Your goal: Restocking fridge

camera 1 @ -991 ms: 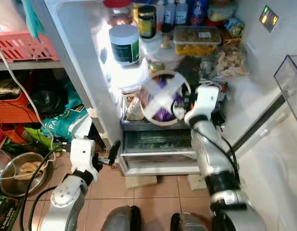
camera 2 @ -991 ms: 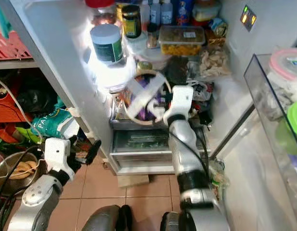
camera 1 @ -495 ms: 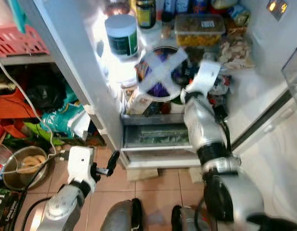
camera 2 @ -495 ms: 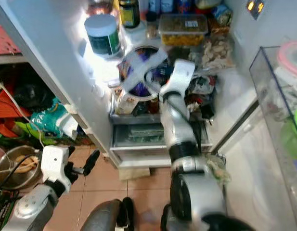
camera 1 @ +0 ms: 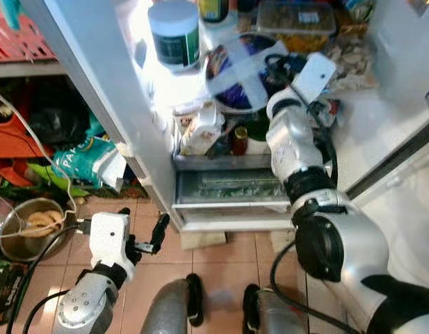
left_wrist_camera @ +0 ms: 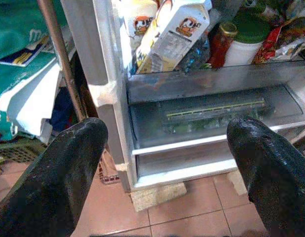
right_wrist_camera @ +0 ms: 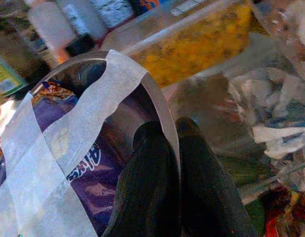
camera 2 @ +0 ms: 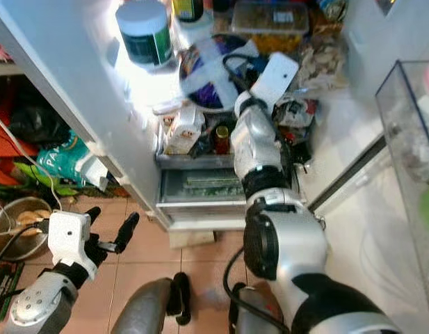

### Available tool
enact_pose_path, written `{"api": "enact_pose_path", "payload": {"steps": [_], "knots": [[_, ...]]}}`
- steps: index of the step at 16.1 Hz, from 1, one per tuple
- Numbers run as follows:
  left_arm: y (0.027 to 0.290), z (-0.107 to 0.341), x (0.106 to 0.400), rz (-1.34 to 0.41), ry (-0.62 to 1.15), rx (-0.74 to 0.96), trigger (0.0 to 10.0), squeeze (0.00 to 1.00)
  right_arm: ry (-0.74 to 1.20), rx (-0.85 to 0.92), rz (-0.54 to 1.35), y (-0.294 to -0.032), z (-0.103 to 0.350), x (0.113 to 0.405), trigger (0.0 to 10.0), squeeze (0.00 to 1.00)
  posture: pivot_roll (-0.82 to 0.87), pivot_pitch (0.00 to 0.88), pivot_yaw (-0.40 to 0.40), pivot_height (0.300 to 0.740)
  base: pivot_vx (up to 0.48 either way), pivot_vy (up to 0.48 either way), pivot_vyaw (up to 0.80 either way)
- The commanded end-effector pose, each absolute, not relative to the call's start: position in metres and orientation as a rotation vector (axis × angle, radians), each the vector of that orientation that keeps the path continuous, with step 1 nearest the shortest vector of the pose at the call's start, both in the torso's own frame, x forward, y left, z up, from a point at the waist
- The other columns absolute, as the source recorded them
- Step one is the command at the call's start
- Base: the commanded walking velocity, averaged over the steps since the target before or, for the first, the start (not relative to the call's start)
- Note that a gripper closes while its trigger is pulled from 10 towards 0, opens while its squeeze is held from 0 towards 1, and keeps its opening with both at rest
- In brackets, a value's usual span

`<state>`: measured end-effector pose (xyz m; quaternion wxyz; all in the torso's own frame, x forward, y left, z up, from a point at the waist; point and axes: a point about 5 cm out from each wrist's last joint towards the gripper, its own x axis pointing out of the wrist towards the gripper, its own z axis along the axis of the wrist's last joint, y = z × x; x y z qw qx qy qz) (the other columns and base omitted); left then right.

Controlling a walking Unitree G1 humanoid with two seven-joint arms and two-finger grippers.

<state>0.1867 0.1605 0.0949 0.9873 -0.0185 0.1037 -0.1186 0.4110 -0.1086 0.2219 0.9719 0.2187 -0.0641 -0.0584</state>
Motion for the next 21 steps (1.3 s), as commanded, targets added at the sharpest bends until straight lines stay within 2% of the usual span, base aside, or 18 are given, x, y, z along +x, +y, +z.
{"api": "enact_pose_path", "payload": {"steps": [1,8,14,18,21], "knots": [[0.163,0.095,0.185,-0.226,0.209,-0.015,10.0,0.00,-0.118,0.456,-0.139,-0.108,0.223,0.412,10.0,0.00,0.25,0.267,0.049,0.740,0.000,0.000,0.00],[0.168,0.095,0.178,-0.185,0.211,0.005,10.0,0.00,-0.108,0.537,-0.239,-0.109,0.237,0.417,10.0,0.00,0.28,0.282,0.027,0.740,0.000,0.000,0.00],[0.162,0.101,0.161,-0.158,0.213,-0.032,10.0,0.00,-0.138,0.618,-0.318,-0.124,0.252,0.420,10.0,0.00,0.29,0.344,0.023,0.740,0.000,0.000,0.00],[0.154,0.109,0.165,-0.238,0.164,0.031,10.0,0.00,-0.134,0.602,-0.341,-0.123,0.254,0.420,10.0,0.00,0.27,0.367,0.015,0.740,0.000,0.000,0.00],[0.158,0.120,0.181,-0.252,0.090,0.026,10.0,0.00,-0.130,0.555,-0.324,-0.120,0.249,0.420,10.0,0.00,0.27,0.364,0.002,0.740,0.000,0.000,0.00]]}}
